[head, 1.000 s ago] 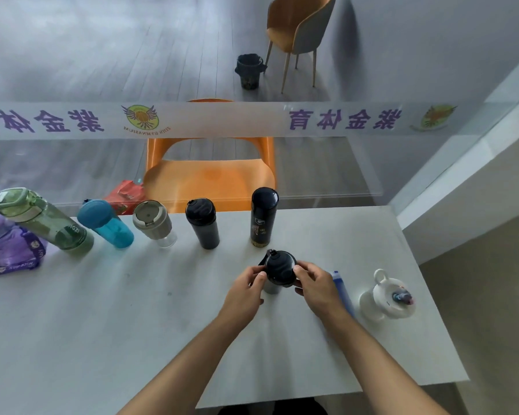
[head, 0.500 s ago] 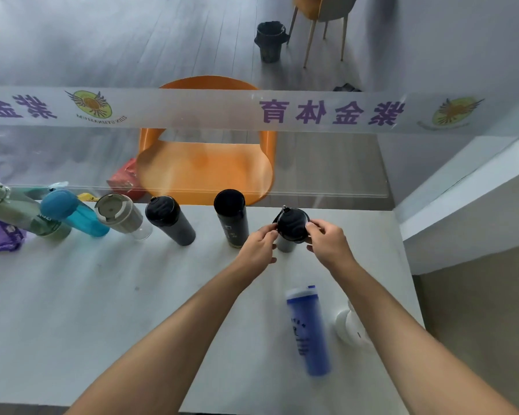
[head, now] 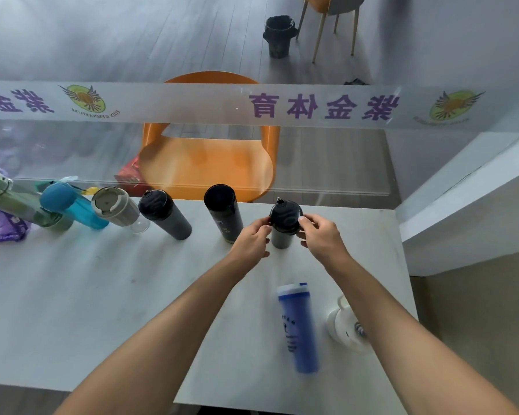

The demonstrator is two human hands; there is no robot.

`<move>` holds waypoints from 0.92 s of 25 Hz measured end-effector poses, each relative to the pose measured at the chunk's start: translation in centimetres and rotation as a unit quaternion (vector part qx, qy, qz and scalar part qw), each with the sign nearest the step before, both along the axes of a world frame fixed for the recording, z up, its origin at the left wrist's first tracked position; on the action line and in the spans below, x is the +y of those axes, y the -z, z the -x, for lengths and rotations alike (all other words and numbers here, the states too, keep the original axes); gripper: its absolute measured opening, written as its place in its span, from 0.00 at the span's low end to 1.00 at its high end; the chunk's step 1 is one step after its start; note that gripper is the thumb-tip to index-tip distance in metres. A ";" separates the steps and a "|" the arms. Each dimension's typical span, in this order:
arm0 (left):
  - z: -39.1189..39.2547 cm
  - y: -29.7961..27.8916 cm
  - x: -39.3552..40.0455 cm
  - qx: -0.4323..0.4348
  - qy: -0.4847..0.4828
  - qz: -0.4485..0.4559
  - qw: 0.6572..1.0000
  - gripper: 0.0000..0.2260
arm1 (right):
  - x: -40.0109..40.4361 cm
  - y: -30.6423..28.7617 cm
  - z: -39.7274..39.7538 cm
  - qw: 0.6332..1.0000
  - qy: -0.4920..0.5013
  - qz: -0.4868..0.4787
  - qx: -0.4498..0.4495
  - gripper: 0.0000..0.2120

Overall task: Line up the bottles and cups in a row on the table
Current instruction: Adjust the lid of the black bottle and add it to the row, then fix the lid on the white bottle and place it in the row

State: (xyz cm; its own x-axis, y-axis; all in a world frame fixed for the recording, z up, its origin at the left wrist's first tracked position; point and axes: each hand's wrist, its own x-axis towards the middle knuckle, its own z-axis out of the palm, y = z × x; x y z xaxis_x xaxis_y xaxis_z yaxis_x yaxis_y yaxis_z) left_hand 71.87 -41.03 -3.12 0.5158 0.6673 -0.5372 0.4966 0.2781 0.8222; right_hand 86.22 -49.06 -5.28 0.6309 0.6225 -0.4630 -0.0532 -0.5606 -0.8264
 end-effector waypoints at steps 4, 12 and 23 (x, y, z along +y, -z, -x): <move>1.2 0.3 -0.7 0.007 -0.007 0.006 1.000 0.19 | -1.6 -0.6 0.4 0.999 -0.005 0.027 -0.025 0.20; 7.7 4.8 -8.1 0.053 0.064 0.058 0.995 0.16 | -10.4 -3.4 2.0 0.991 0.009 0.069 -0.117 0.15; 2.7 4.1 -15.5 0.016 0.209 0.070 0.975 0.19 | -24.0 1.8 5.1 0.972 0.200 0.121 -0.011 0.20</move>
State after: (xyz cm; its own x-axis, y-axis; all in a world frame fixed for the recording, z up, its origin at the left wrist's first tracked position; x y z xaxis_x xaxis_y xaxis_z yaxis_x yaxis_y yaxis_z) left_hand 69.18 -56.51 -7.23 0.7085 0.3217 -0.6281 0.6157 0.1532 0.7730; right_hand 81.14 -73.10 -7.05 0.8115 0.1992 -0.5494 -0.2914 -0.6769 -0.6759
